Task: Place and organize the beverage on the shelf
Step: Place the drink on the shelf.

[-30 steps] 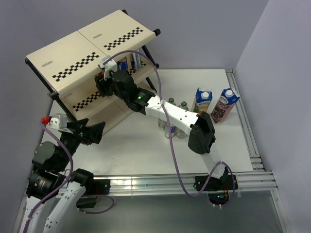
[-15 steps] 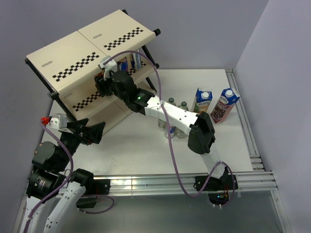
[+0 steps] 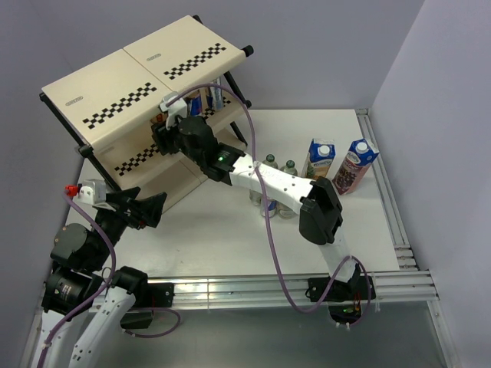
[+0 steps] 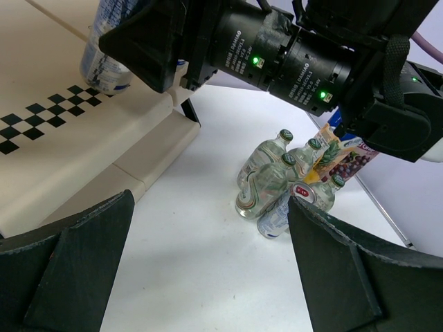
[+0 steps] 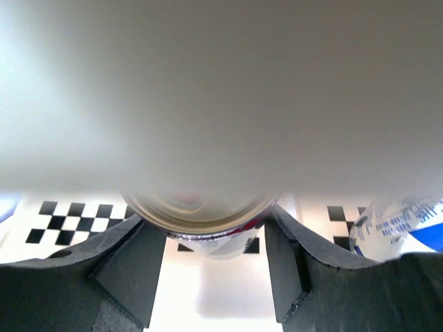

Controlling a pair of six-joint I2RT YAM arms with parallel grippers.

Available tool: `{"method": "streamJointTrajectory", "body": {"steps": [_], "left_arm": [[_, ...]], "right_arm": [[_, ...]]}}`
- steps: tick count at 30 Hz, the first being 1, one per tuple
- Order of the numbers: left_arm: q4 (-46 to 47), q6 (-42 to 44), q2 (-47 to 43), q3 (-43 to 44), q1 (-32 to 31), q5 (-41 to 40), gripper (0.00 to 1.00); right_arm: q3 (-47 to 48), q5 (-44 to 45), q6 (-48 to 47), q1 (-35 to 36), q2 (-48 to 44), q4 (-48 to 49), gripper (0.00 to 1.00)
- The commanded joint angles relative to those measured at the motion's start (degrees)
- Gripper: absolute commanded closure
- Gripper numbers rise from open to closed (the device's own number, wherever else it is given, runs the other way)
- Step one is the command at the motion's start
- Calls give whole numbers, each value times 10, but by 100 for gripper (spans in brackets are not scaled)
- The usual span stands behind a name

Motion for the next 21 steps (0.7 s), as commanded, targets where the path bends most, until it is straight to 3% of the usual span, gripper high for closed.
{"method": "streamJointTrajectory", "body": {"steps": [1, 9, 16, 21], "left_arm": [[26, 8, 4, 0, 4, 11, 1], [26, 7, 2, 0, 5, 11, 1], [25, 7, -2, 0, 5, 10, 1], [25, 7, -2, 0, 5, 9, 0]], "right_arm": [[-44, 2, 24, 1, -12, -35, 89], [-60, -2, 28, 3, -17, -24, 88], [-48, -5, 23, 4, -5, -29, 70], [-40, -9, 18, 4, 1, -29, 64]]}}
